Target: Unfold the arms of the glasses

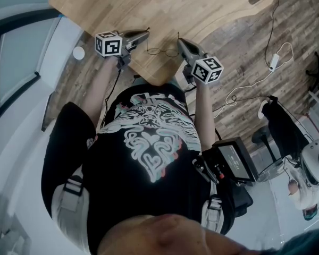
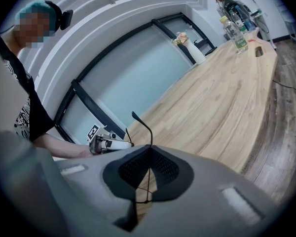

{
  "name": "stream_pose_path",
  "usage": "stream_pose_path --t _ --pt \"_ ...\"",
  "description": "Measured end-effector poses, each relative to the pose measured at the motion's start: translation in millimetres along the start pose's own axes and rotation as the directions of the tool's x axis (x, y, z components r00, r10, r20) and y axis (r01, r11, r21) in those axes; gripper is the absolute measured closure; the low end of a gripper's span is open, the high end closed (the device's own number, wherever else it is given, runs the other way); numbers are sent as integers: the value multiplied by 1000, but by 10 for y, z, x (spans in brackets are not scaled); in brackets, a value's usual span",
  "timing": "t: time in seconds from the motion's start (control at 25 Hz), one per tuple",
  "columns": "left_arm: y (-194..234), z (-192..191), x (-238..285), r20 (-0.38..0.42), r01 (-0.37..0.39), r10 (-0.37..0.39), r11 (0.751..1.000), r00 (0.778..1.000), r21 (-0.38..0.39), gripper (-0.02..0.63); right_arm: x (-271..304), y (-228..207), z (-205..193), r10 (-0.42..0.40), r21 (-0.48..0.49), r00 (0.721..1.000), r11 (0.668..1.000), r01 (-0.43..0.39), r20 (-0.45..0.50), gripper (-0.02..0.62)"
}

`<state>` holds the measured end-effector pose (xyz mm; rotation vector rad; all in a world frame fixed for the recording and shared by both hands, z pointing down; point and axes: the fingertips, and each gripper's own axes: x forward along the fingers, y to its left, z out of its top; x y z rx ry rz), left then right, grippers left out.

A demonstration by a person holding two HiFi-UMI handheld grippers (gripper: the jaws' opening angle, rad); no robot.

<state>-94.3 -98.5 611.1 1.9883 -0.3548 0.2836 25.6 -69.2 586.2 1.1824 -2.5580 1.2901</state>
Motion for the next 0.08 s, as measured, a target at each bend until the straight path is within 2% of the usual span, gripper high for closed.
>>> stream_pose_path --t 0.08 --pt "-7 12 24 -1 2 -2 1000 1000 5 617 4 -15 4 2 0 1000 1000 -2 -1 595"
